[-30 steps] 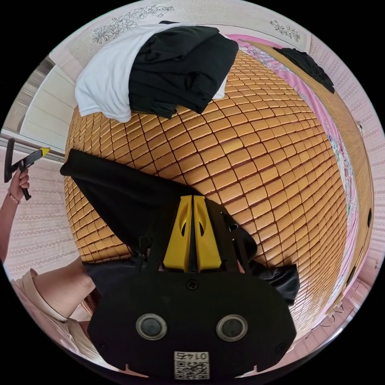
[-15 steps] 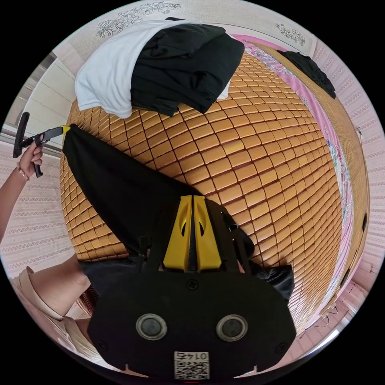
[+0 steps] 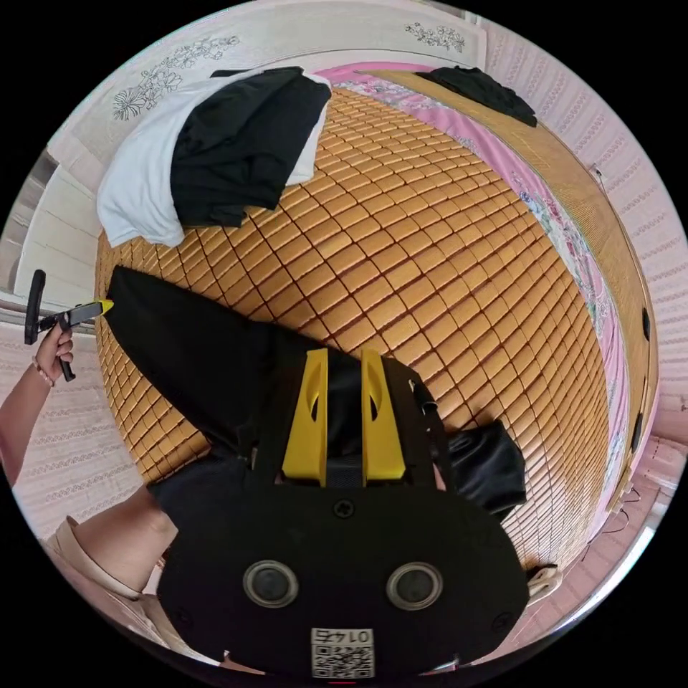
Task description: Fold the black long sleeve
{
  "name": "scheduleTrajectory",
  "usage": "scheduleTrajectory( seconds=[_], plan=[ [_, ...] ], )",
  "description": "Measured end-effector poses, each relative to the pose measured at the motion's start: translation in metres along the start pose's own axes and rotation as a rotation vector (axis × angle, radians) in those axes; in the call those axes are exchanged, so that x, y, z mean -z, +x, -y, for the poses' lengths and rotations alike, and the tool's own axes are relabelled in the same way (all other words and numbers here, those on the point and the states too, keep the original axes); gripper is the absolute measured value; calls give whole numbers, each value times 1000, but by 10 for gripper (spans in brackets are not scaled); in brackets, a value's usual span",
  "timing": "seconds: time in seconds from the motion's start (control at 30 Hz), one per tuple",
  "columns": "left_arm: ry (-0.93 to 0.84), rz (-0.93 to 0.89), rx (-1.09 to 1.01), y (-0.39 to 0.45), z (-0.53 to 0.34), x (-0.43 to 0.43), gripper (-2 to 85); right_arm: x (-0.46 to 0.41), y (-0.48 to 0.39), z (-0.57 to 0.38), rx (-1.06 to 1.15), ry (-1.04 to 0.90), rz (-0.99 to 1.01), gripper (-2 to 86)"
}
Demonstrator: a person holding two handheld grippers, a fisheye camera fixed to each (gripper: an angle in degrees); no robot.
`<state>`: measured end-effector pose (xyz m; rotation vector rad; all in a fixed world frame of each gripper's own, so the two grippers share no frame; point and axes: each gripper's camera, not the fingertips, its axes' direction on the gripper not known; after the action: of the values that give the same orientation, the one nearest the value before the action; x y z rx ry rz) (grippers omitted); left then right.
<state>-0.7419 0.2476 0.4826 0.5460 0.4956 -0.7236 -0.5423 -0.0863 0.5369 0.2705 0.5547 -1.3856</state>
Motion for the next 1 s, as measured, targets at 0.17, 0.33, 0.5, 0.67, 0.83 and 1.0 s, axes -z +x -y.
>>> scheduleTrajectory(
  seconds=[0.17, 0.33, 0.5, 0.67, 0.83, 1.0],
  plan=[
    [-4, 109, -33, 12, -6, 2, -8, -6, 1, -22, 15, -3, -50, -1],
    [16, 91, -48, 14, -7, -5, -9, -12, 12, -39, -9, 29, 7, 5],
    [68, 114, -18, 29, -16, 7, -5, 25, 34, -92, -68, 181, 92, 51],
    [127, 64, -233, 81, -64, 28, -7, 47, 60, -240, -246, 201, 42, 54],
    [-43, -107, -476, 144, -120, 2, 1, 37, 46, -393, -352, 88, 183, 61],
    [-267, -184, -700, 206, -181, -45, 2, 13, -1, -498, -414, -184, 164, 17]
  ],
)
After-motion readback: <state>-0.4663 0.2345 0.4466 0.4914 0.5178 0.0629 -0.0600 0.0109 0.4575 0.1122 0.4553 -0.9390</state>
